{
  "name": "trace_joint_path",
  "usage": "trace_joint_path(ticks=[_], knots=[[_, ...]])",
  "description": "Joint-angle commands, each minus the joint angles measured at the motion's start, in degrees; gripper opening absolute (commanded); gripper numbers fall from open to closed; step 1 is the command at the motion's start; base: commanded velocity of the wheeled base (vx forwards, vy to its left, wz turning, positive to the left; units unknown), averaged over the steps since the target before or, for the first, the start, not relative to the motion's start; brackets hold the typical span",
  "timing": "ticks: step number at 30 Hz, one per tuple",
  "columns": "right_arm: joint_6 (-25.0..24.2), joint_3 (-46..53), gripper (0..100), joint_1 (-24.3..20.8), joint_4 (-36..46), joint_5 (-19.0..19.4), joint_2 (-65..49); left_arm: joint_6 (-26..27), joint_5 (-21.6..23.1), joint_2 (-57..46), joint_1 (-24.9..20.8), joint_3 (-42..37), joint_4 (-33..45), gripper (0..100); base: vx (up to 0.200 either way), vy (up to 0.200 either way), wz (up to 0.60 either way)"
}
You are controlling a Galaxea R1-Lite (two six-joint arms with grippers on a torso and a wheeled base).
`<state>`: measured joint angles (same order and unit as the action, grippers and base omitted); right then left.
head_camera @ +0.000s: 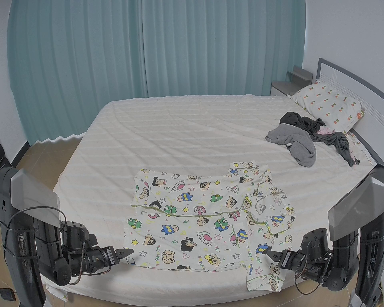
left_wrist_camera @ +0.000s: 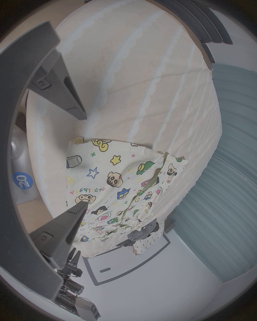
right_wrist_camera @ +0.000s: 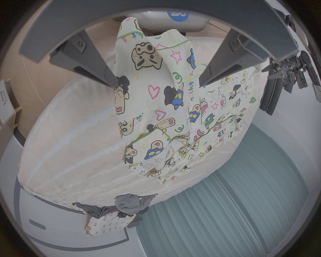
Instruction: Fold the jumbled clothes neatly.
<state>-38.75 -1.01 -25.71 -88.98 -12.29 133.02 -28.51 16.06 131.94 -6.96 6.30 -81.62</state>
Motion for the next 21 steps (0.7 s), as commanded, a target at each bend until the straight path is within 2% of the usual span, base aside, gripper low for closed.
trace_joint_path(ticks=[1, 3, 6, 12, 15, 21], knots=[[0.3, 1.0, 100, -0.8, 2.5, -0.3, 2.2, 0.1, -0.1, 0.8, -0.5, -0.1, -0.1, 100, -0.200, 0.000, 0.00], [0.2, 1.0, 100, -1.5, 2.9, -1.2, 3.6, 0.3, -0.2, 1.3, -0.5, 0.0, -0.1, 100, -0.200, 0.000, 0.00], [0.4, 1.0, 100, -1.7, 3.4, -2.6, 4.4, 0.3, -0.3, 2.0, -0.5, 0.0, -1.3, 100, 0.000, 0.000, 0.00], [1.2, 1.0, 100, -1.8, 1.5, -2.7, 7.6, 0.3, -3.3, 5.2, -0.9, 0.3, -5.3, 100, 0.000, 0.000, 0.00], [1.2, 0.8, 100, -1.7, -1.0, -2.3, 8.4, -0.1, -3.4, 6.0, -0.9, 0.3, -7.5, 100, 0.000, 0.000, 0.00], [3.4, -0.7, 100, -1.3, -0.7, -2.0, 9.2, -0.4, -3.4, 6.1, -0.9, 0.4, -8.1, 100, 0.000, 0.000, 0.00]])
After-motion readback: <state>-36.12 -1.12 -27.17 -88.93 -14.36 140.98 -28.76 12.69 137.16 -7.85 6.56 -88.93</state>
